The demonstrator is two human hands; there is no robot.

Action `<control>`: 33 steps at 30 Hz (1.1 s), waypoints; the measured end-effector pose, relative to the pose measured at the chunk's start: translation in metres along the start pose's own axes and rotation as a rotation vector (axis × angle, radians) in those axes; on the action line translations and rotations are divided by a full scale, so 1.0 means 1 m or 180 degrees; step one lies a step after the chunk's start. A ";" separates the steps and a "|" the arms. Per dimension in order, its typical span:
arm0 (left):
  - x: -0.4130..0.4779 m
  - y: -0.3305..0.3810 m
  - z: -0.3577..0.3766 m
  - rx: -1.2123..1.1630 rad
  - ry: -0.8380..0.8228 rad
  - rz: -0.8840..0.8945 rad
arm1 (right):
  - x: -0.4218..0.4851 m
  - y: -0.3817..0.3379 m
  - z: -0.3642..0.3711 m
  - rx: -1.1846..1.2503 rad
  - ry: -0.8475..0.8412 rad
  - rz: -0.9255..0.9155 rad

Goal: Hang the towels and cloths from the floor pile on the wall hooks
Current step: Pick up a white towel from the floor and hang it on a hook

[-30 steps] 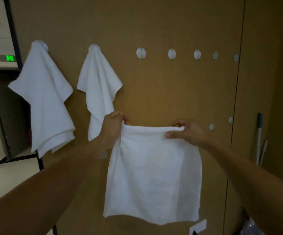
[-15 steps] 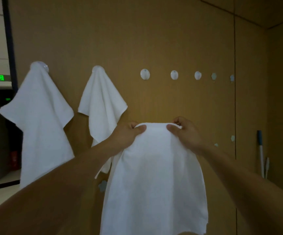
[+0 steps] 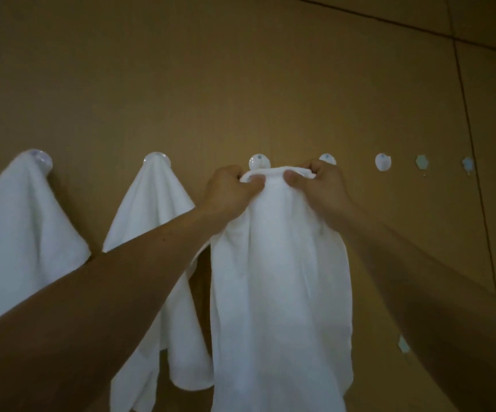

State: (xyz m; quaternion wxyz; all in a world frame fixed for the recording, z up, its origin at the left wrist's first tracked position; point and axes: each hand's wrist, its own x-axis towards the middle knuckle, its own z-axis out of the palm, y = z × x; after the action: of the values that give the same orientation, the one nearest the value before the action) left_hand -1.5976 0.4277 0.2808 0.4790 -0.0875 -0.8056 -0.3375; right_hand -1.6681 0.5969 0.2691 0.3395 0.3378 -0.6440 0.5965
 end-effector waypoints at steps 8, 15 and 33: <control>0.084 -0.010 0.014 0.0600 0.0373 0.0285 | 0.090 0.020 0.017 0.0019 0.0371 -0.0093; 0.119 -0.015 0.014 0.2251 0.0635 0.0297 | 0.134 0.031 0.040 -0.0403 0.0306 -0.0064; 0.081 -0.018 0.035 0.3413 0.0836 0.1139 | 0.094 0.049 0.034 -0.2142 0.0378 -0.1359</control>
State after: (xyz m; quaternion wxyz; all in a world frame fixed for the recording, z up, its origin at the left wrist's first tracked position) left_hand -1.6733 0.4216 0.3289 0.6020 0.0751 -0.7704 0.1959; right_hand -1.7617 0.5629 0.3196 0.5842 0.2989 -0.6980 0.2868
